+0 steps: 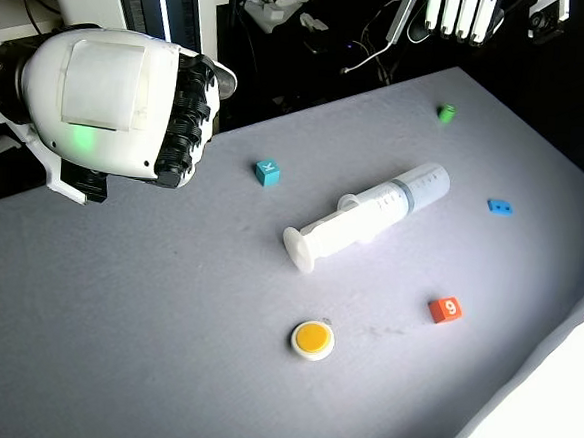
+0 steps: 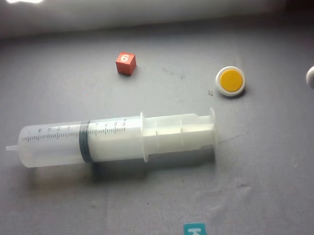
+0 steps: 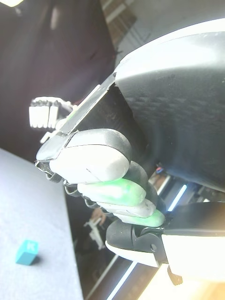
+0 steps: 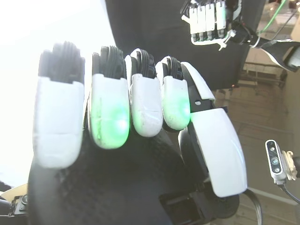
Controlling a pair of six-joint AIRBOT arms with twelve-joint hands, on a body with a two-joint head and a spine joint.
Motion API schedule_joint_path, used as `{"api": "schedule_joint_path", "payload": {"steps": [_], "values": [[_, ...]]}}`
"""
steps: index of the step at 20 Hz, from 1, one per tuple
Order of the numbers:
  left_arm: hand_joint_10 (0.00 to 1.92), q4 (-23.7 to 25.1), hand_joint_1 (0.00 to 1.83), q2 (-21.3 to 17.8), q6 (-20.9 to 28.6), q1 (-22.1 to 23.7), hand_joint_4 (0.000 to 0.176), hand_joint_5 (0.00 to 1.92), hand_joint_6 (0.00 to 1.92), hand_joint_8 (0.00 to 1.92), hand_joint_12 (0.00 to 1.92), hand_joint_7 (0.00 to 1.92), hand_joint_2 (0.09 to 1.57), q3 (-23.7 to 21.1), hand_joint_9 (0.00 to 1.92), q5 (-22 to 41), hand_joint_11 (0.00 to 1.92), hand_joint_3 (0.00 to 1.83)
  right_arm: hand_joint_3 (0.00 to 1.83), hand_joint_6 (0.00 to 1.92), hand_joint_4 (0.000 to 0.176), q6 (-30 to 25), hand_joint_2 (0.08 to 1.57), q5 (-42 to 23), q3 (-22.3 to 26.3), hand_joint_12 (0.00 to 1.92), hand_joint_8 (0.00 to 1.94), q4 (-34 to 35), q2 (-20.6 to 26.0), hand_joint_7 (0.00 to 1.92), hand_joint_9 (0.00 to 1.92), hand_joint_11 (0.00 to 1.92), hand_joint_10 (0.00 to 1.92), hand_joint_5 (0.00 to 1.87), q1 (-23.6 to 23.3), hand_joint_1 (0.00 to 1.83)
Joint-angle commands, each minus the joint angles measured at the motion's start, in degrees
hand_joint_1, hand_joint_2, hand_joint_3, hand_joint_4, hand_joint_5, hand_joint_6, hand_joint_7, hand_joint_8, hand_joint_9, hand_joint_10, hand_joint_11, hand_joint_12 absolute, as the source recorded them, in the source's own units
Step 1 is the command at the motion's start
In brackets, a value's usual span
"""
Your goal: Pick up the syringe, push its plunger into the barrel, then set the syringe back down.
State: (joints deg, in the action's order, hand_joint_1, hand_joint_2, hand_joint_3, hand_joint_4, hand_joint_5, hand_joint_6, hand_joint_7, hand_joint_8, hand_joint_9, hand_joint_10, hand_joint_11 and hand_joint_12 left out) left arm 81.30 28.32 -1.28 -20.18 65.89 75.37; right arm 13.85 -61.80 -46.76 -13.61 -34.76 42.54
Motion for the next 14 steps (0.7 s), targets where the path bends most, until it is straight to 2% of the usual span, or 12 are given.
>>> {"api": "schedule_joint_path", "payload": {"steps": [1,3,8,10,11,12,13,14], "values": [[0.00,-5.30,0.00,0.02,-0.16,0.42,0.000,0.05,0.00,0.00,0.07,0.03,1.17,0.26,0.01,2.63,0.00,0.02,0.03,0.02,0.000,-0.42,1.31,-6.93,-0.09,0.00,0.00,1.91,0.08,0.03,0.00,0.00,0.00,0.07,-0.19,0.00],[0.00,-5.20,0.00,0.05,-0.16,0.37,0.000,0.02,0.00,0.00,0.00,0.00,1.18,0.48,0.00,2.85,0.00,0.02,0.02,0.00,0.000,-0.42,1.31,-7.05,-0.09,0.00,0.00,1.91,0.08,0.02,0.00,0.00,0.00,0.05,-0.18,0.00],[0.02,-5.28,0.00,0.06,-0.07,0.39,0.000,0.07,0.02,0.02,0.03,0.06,1.17,0.66,0.05,2.83,0.05,0.01,0.00,0.00,0.000,-0.86,1.25,-9.04,-0.06,0.00,0.00,3.37,-0.90,0.00,0.00,0.00,0.00,0.00,-0.12,0.00],[0.00,-5.71,0.00,0.06,-0.02,0.42,0.000,0.03,0.00,0.00,0.02,0.02,1.15,0.69,0.03,2.84,0.03,0.00,0.00,0.00,0.000,-1.00,1.19,-9.23,-0.06,0.00,0.00,4.47,-1.25,0.00,0.00,0.00,0.00,0.00,0.08,0.00],[0.00,-5.75,0.13,0.05,0.00,0.42,0.000,0.00,0.00,0.00,0.02,0.00,1.09,0.86,0.00,3.01,0.02,0.00,0.00,0.00,0.000,-0.98,1.18,-9.20,-0.05,0.00,0.00,4.46,-1.25,0.00,0.00,0.00,0.00,0.00,0.41,0.00],[0.00,-5.75,0.39,0.05,0.17,0.45,0.000,0.00,0.00,0.00,0.28,0.00,0.91,0.95,0.02,3.17,0.00,0.00,0.00,0.00,0.000,-0.65,1.18,-8.98,-0.05,0.00,0.00,4.40,-1.26,0.00,0.00,0.00,0.00,0.00,0.79,0.00],[0.00,-5.74,0.64,0.05,0.25,0.52,0.000,0.00,0.00,0.00,0.36,0.00,0.86,0.91,0.00,3.20,0.00,0.00,0.00,0.00,0.000,-0.41,1.19,-8.58,-0.04,0.00,0.00,4.07,-1.26,0.00,0.00,0.00,0.00,0.00,1.16,0.00],[0.00,-5.67,0.78,0.11,0.37,0.54,0.000,0.00,0.00,0.00,0.42,0.00,0.83,0.35,0.00,3.06,0.00,0.00,0.00,0.00,0.000,-0.37,1.19,-8.34,-0.05,0.00,0.00,3.64,-1.27,0.00,0.00,0.00,0.00,0.00,1.58,0.00]]}}
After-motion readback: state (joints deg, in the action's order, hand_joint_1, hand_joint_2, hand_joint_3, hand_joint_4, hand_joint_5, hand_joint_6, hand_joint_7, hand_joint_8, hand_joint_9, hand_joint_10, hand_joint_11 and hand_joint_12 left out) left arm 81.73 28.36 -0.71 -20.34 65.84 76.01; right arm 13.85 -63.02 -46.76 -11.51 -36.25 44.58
